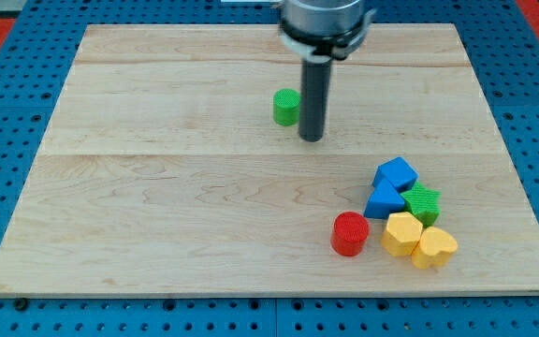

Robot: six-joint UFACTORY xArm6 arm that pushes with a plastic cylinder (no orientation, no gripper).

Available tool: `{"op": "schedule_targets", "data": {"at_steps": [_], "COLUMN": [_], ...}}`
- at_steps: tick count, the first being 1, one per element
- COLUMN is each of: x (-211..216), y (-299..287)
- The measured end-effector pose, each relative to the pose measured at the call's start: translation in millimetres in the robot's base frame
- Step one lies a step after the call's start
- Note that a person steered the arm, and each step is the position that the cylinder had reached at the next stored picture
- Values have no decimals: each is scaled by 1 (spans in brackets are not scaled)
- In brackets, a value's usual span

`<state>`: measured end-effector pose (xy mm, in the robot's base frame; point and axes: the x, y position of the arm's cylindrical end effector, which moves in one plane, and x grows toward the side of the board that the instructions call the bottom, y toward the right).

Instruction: Push the green circle to the bottom left side of the board

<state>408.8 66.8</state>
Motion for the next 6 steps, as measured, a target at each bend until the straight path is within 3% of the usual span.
{"op": "schedule_targets", "data": {"at_steps": [1, 2, 4, 6], "x": [-35, -55, -50, 17], "y": [0, -75, -202, -250]}}
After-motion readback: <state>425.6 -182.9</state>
